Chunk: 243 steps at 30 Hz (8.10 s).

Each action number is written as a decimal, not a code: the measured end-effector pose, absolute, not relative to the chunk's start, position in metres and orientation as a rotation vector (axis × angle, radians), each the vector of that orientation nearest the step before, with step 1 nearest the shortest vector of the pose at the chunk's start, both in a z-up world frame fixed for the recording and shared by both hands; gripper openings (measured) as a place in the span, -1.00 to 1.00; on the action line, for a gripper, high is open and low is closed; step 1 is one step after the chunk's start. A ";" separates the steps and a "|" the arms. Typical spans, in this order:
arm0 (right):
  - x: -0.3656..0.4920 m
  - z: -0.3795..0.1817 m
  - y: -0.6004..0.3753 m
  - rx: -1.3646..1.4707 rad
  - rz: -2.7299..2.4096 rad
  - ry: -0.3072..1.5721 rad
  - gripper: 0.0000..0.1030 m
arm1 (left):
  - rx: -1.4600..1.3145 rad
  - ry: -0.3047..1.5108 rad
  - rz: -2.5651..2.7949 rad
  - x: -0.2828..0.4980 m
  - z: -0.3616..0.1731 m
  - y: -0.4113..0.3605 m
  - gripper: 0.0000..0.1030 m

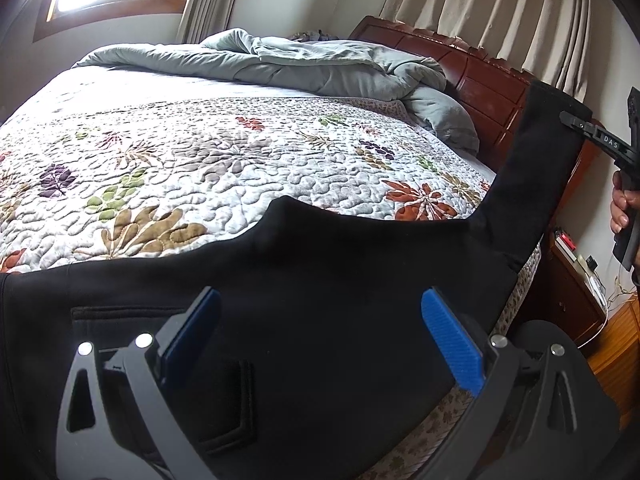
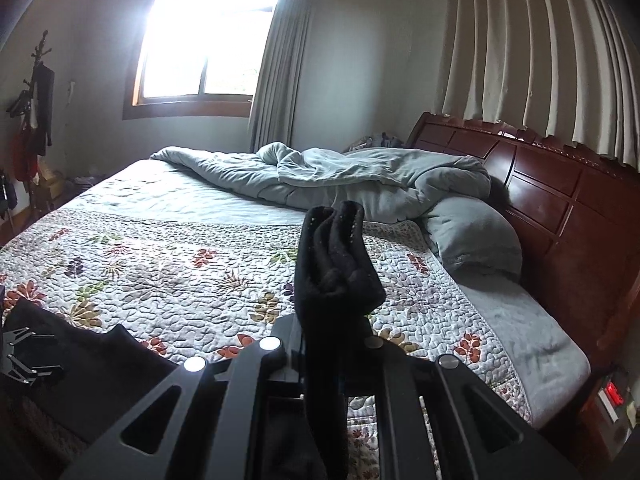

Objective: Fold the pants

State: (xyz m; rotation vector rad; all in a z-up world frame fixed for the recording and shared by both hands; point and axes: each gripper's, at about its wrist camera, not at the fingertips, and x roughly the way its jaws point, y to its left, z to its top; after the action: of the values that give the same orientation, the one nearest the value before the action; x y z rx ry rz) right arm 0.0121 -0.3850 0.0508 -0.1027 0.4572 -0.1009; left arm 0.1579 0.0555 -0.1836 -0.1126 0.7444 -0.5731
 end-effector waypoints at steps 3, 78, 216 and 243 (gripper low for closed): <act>0.013 0.050 -0.380 -0.114 -0.094 0.461 -0.81 | -0.114 0.745 -0.575 0.158 -0.183 0.056 0.93; 0.019 -0.143 -0.153 -0.577 0.614 0.963 -0.24 | -0.250 0.744 -0.521 0.153 -0.178 0.117 0.93; 0.159 0.040 -0.246 -0.970 0.937 1.111 -0.55 | -0.528 0.728 -0.492 0.068 -0.037 -0.088 -0.55; 0.165 -0.038 -0.340 -0.929 0.901 1.089 -0.58 | -0.391 0.862 -0.565 0.097 -0.099 -0.187 -0.55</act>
State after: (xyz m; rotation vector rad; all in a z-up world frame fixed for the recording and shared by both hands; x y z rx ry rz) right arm 0.1649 -0.3401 -0.0379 -0.9288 1.0894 0.9006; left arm 0.0974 -0.1872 -0.0986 -0.3909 0.8616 -0.5654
